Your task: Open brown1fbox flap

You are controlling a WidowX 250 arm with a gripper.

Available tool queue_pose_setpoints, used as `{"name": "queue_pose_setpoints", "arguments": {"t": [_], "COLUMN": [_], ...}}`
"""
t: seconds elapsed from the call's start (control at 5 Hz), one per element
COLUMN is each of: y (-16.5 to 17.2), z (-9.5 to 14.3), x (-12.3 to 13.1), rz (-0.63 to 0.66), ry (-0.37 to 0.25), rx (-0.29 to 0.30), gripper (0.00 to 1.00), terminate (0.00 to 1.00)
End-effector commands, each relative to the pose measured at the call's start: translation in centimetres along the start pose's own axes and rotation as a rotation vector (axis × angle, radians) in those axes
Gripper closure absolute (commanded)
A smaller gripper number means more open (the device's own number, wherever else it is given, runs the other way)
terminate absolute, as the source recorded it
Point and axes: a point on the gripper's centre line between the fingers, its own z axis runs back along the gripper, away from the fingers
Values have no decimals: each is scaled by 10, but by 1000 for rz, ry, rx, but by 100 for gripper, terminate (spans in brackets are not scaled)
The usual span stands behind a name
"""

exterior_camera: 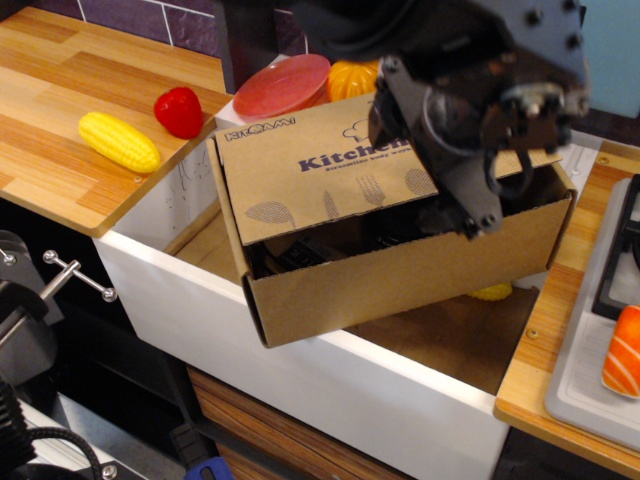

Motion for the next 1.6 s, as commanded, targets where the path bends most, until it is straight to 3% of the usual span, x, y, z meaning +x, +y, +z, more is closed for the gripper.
{"name": "queue_pose_setpoints", "arguments": {"t": [0.0, 0.2, 0.8, 1.4], "y": [29, 40, 98, 152], "z": [21, 30, 44, 35], "x": [18, 22, 36, 52], "rz": [-10, -61, -201, -277], "ry": [-47, -50, -49, -152], "rx": [23, 75, 134, 263], "gripper": [0, 0, 0, 0], "terminate": [0, 0, 0, 0]}}
